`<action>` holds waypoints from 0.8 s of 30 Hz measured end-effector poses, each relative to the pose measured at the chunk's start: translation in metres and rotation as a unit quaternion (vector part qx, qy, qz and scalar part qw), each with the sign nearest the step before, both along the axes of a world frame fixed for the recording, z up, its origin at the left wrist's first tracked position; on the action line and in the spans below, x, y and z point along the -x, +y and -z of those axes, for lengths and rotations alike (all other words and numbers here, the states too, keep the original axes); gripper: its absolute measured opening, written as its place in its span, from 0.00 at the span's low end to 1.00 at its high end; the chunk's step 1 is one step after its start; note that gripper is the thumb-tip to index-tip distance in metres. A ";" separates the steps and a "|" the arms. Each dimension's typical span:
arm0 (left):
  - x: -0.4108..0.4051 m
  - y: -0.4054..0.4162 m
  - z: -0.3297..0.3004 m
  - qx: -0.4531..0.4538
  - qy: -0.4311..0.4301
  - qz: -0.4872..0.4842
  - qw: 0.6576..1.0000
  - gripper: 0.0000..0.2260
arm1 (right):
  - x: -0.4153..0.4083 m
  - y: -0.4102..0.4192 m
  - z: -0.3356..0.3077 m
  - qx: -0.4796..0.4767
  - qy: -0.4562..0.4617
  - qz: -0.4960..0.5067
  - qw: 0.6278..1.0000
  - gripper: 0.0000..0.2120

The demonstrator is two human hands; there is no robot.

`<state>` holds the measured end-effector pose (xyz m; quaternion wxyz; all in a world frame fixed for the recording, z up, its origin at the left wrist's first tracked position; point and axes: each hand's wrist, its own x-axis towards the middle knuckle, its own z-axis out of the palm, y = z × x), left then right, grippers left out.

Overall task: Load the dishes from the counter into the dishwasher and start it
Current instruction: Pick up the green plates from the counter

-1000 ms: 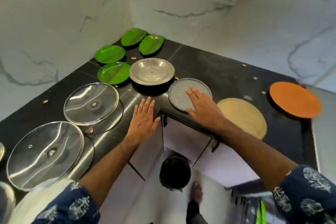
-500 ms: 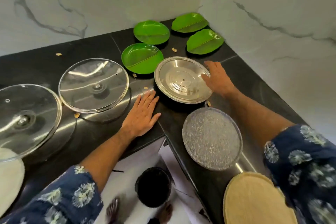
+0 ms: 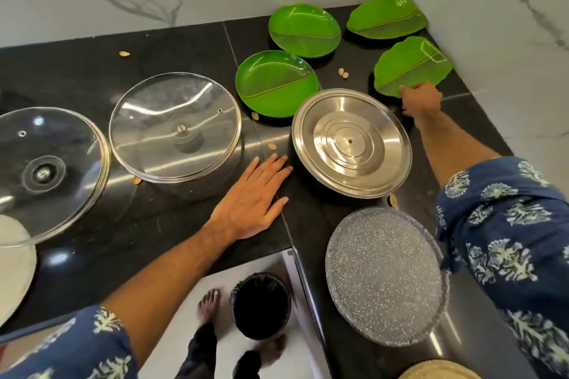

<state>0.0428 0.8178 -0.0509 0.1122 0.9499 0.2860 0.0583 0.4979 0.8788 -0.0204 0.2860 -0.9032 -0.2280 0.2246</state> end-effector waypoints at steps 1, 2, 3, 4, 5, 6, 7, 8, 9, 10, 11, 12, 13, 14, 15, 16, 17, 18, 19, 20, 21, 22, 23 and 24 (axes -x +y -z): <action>0.000 0.000 0.000 0.001 -0.001 0.000 1.000 0.28 | -0.003 -0.005 0.001 -0.009 0.007 0.021 1.000 0.33; 0.000 -0.001 -0.001 0.001 -0.001 0.001 1.000 0.28 | -0.002 -0.012 -0.001 -0.024 0.028 0.037 0.999 0.34; -0.001 -0.001 -0.001 -0.001 0.000 0.001 1.000 0.28 | 0.006 -0.020 -0.008 -0.044 0.049 0.049 0.997 0.31; -0.001 -0.001 -0.001 -0.001 0.001 0.001 1.000 0.28 | 0.013 -0.026 -0.015 -0.059 0.067 0.067 0.994 0.27; -0.001 -0.001 -0.001 0.001 0.002 0.001 1.000 0.28 | 0.011 -0.031 -0.013 -0.076 0.073 0.091 0.990 0.24; -0.001 -0.001 -0.001 0.003 0.001 0.001 1.000 0.28 | 0.007 -0.036 -0.009 -0.103 0.080 0.123 0.984 0.19; -0.001 -0.001 -0.001 0.005 0.001 0.003 1.000 0.28 | 0.005 -0.040 -0.007 -0.153 0.095 0.161 0.970 0.13; -0.001 -0.001 -0.001 0.006 0.001 0.004 1.000 0.28 | 0.004 -0.045 -0.009 -0.197 0.119 0.185 0.955 0.10; -0.001 -0.001 -0.001 0.007 0.002 0.003 1.000 0.28 | 0.004 -0.048 -0.012 -0.243 0.149 0.201 0.937 0.13; -0.001 -0.001 -0.001 0.008 0.001 0.003 1.000 0.28 | 0.002 -0.053 -0.017 -0.275 0.178 0.217 0.920 0.15; -0.001 -0.001 0.000 0.009 -0.002 0.003 1.000 0.28 | -0.001 -0.060 -0.022 -0.302 0.208 0.227 0.902 0.15; -0.003 -0.002 0.000 0.008 -0.007 0.004 1.000 0.27 | -0.001 -0.072 -0.031 -0.321 0.237 0.230 0.888 0.12; -0.003 -0.003 0.000 0.006 -0.014 0.007 1.000 0.27 | 0.005 -0.086 -0.042 -0.343 0.266 0.227 0.872 0.09; -0.002 -0.002 0.001 0.004 -0.022 0.008 1.000 0.27 | 0.014 -0.100 -0.054 -0.358 0.295 0.221 0.858 0.06; -0.003 -0.002 0.001 0.004 -0.032 0.014 0.999 0.27 | 0.025 -0.118 -0.068 -0.378 0.320 0.219 0.840 0.04; -0.002 -0.002 0.001 0.007 -0.039 0.019 0.999 0.27 | 0.039 -0.136 -0.080 -0.393 0.342 0.213 0.827 0.05; -0.001 -0.001 0.001 0.013 -0.043 0.025 0.999 0.27 | 0.053 -0.155 -0.091 -0.411 0.361 0.206 0.811 0.07; 0.000 -0.001 0.001 0.015 -0.046 0.029 0.998 0.27 | 0.071 -0.175 -0.102 -0.426 0.377 0.199 0.798 0.09; 0.001 0.000 0.001 0.016 -0.051 0.028 0.998 0.26 | 0.089 -0.191 -0.110 -0.425 0.390 0.195 0.793 0.11; 0.002 0.000 0.000 0.020 -0.060 0.034 0.997 0.25 | 0.107 -0.212 -0.116 -0.432 0.403 0.205 0.781 0.11; 0.003 0.000 -0.001 0.032 -0.073 0.042 0.996 0.24 | 0.130 -0.233 -0.124 -0.434 0.408 0.215 0.774 0.12; 0.005 0.000 -0.002 0.051 -0.091 0.053 0.993 0.23 | 0.154 -0.254 -0.130 -0.433 0.408 0.224 0.772 0.17; 0.007 0.000 -0.004 0.076 -0.116 0.066 0.988 0.22 | 0.179 -0.275 -0.133 -0.420 0.403 0.236 0.778 0.24; 0.009 0.001 -0.005 0.102 -0.146 0.077 0.981 0.21 | 0.204 -0.294 -0.134 -0.406 0.401 0.238 0.786 0.28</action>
